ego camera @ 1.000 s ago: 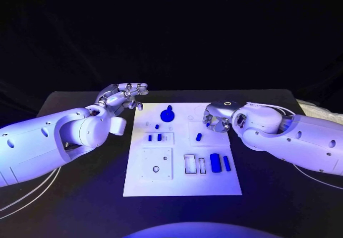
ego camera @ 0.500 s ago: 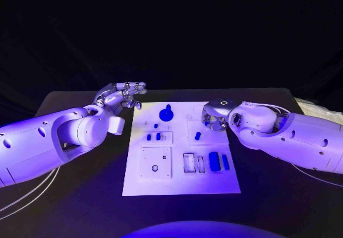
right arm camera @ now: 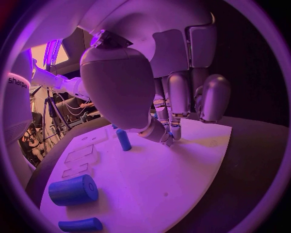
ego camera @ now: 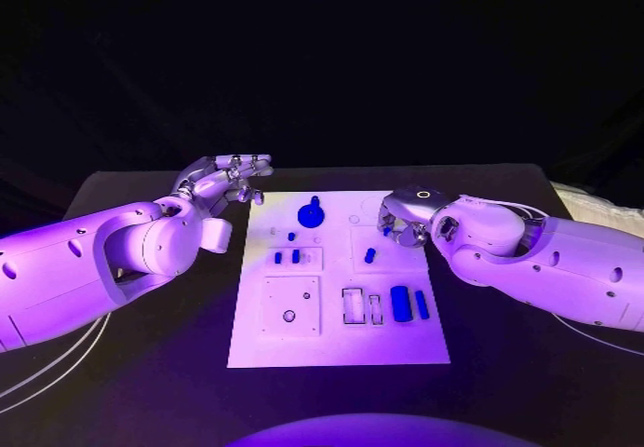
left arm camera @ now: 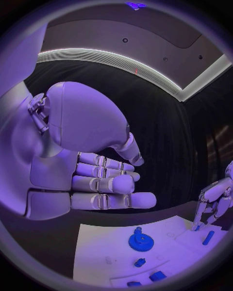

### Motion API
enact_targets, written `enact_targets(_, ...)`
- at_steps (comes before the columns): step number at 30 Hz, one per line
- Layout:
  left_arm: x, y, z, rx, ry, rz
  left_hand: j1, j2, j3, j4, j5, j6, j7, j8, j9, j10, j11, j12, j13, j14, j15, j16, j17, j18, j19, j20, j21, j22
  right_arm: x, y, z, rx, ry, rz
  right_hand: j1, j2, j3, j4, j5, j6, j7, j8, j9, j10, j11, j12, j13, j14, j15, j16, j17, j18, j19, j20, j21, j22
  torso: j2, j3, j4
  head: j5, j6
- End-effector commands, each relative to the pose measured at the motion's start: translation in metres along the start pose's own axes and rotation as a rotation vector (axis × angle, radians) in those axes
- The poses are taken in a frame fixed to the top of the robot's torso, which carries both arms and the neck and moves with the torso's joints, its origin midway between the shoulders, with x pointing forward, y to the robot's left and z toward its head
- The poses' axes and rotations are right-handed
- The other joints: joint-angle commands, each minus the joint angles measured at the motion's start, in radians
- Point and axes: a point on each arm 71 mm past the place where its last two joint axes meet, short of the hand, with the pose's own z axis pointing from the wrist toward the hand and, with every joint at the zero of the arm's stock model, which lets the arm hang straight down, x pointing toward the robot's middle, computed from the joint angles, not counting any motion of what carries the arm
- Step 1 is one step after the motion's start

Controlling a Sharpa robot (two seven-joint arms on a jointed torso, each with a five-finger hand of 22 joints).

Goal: Assemble the parts on the task board

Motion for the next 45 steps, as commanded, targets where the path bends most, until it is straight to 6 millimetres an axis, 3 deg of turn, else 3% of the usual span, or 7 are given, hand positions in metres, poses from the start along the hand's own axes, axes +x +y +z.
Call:
enact_targets(1,0.000,0.000,0.000,0.001,0.002,-0.007,0.007,0.001,-0.005,-0.004,-0.003,0.000,0.003,0.005,-0.001,-0.004,0.001,0.007,0.001,-0.003,0.003,-0.006,-0.001,0.018,-0.006,-0.001,-0.006,-0.001,-0.010,0.001,-0.003,-0.005,-0.087,0.024,-0.002,0.009,0.005,-0.002,0.000,0.003,0.007,0.004,0.001,0.029,-0.018,-0.003,-0.001,0.052,-0.004,0.006,0.000,0.010,0.008,0.000,0.004,0.000,0.000,-0.0007,-0.0006,-0.001,0.002)
enact_targets(11,0.001,0.001,0.001,-0.006,0.006,-0.008,0.010,0.003,-0.007,-0.006,-0.003,0.001,0.003,0.006,-0.001,-0.005,0.001,0.009,0.002,-0.006,0.003,-0.008,-0.006,0.019,-0.008,-0.001,-0.014,-0.006,-0.025,0.001,-0.016,-0.012,-0.122,0.054,-0.013,0.005,0.007,-0.004,-0.014,0.004,0.008,0.002,0.004,0.032,-0.017,-0.011,-0.004,0.052,-0.003,0.008,0.001,0.010,0.009,0.001,0.005,0.002,0.001,-0.0008,-0.0009,0.000,0.003)
enact_targets(19,0.002,0.001,0.001,-0.009,0.011,-0.010,0.011,0.002,-0.009,-0.006,-0.003,0.000,0.003,0.006,-0.001,-0.006,0.002,0.010,0.002,-0.007,0.003,-0.009,-0.008,0.019,-0.008,-0.001,-0.016,-0.008,-0.031,0.037,-0.019,-0.105,-0.113,0.092,-0.015,0.005,0.007,-0.004,-0.015,0.005,0.009,0.002,0.004,0.032,-0.017,-0.012,-0.005,0.052,-0.002,0.008,0.001,0.010,0.009,0.001,0.005,0.002,0.001,-0.0011,0.0004,0.012,0.002)
enact_targets(31,0.008,0.002,0.001,-0.013,0.028,-0.016,0.011,0.002,-0.011,-0.007,-0.004,-0.002,0.004,0.006,-0.001,-0.008,0.002,0.010,0.002,-0.008,0.004,-0.009,-0.010,0.019,-0.008,-0.001,-0.017,-0.008,-0.015,0.110,-0.014,-0.276,-0.064,0.127,-0.015,0.006,0.009,-0.005,-0.015,0.003,0.010,0.000,0.005,0.031,-0.016,-0.015,-0.006,0.052,-0.002,0.008,0.000,0.011,0.008,0.001,0.004,-0.002,0.000,-0.0047,-0.0001,0.060,-0.013)
enact_targets(35,0.010,0.002,0.001,-0.015,0.035,-0.018,0.011,0.002,-0.011,-0.007,-0.004,-0.002,0.004,0.006,-0.001,-0.008,0.002,0.010,0.002,-0.008,0.004,-0.009,-0.010,0.019,-0.008,-0.001,-0.017,-0.008,-0.001,0.129,-0.013,-0.319,-0.029,0.150,-0.015,0.007,0.011,-0.007,-0.014,0.002,0.011,0.000,0.005,0.030,-0.015,-0.017,-0.007,0.052,-0.002,0.007,-0.001,0.011,0.007,0.001,0.003,-0.003,0.002,-0.0035,0.0030,0.072,-0.020)
enact_targets(37,0.011,0.002,0.001,-0.016,0.039,-0.019,0.012,0.002,-0.013,-0.008,-0.004,-0.003,0.005,0.005,-0.002,-0.009,0.003,0.011,0.001,-0.008,0.004,-0.009,-0.010,0.019,-0.008,-0.001,-0.018,-0.009,0.005,0.136,-0.013,-0.333,-0.018,0.159,-0.015,0.008,0.011,-0.007,-0.013,0.001,0.012,-0.001,0.005,0.030,-0.015,-0.018,-0.007,0.052,-0.002,0.006,-0.002,0.012,0.006,0.001,0.002,-0.005,0.002,-0.0029,0.0008,0.084,-0.024)
enact_targets(45,0.013,0.002,0.001,-0.017,0.044,-0.021,0.012,0.002,-0.014,-0.008,-0.004,-0.004,0.005,0.005,-0.002,-0.010,0.003,0.011,0.001,-0.009,0.004,-0.010,-0.011,0.019,-0.008,-0.001,-0.019,-0.009,0.018,0.148,-0.011,-0.357,0.024,0.169,-0.016,0.008,0.012,-0.008,-0.012,0.001,0.013,-0.002,0.005,0.030,-0.014,-0.020,-0.008,0.051,-0.001,0.006,-0.003,0.012,0.005,0.001,0.000,-0.007,0.001,-0.0021,0.0001,0.092,-0.028)
